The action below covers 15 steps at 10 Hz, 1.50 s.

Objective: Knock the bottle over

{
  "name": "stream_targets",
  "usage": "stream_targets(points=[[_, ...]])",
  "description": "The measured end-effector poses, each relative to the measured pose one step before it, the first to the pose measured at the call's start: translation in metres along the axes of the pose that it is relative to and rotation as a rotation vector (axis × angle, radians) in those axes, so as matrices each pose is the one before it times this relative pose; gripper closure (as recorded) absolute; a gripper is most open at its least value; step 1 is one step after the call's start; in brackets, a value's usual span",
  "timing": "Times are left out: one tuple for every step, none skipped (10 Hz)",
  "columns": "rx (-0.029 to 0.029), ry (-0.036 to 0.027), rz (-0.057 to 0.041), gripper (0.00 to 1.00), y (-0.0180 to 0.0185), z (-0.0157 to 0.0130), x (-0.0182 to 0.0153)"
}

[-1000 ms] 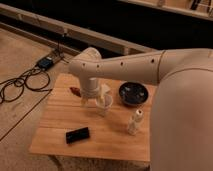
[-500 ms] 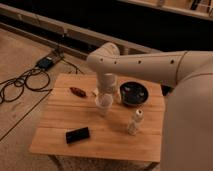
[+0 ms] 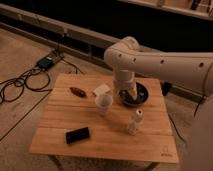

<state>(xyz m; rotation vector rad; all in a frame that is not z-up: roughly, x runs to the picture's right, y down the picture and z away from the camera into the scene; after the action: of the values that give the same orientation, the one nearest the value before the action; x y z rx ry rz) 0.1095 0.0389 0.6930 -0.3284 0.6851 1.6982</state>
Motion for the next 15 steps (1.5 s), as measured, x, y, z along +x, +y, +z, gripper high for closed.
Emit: stream_targets(points=[[0.01177, 0.0003, 0.02272, 0.35, -0.01312, -0.00186, 0.00275], [0.01021, 0.00758, 0.02785, 0.35, -0.01399, 0.00072, 0.00558], [0.00419, 0.0107, 0.02493, 0.35, -0.01025, 0.00151, 0.00568], [0.00515, 0.01067, 0.03327, 0.35, -0.01285, 0.00332, 0.0067], [0.00235, 0.00942, 0.03102, 0.35, -0.0114, 0.002, 0.00548], [0.00364, 0.0056, 0.03215, 0.35, -0.01296, 0.00236, 0.00448], [0.0008, 0.00587, 0.02789, 0.35, -0.01055, 0.00215, 0.00385], [-0.00733, 0.00127, 0.03818, 0.35, -0.0121, 0.00072, 0.00227], [-0.00255, 0.00031, 0.03797, 0.35, -0.01309, 0.00056, 0.00059], [-0.00038, 0.00193, 0.02723, 0.35, -0.01026, 0.00037, 0.00075], [0.00606, 0.00566, 0.02585, 0.35, -0.01233, 0.00235, 0.00145], [0.00917, 0.01506, 0.01452, 0.35, -0.00896, 0.00532, 0.00451], [0.00859, 0.01607, 0.00468, 0.35, -0.00442, 0.00668, 0.00439], [0.00637, 0.01825, 0.00661, 0.35, -0.00419, 0.00772, 0.00501], [0.00493, 0.01677, 0.00536, 0.35, -0.00293, 0.00752, 0.00482]])
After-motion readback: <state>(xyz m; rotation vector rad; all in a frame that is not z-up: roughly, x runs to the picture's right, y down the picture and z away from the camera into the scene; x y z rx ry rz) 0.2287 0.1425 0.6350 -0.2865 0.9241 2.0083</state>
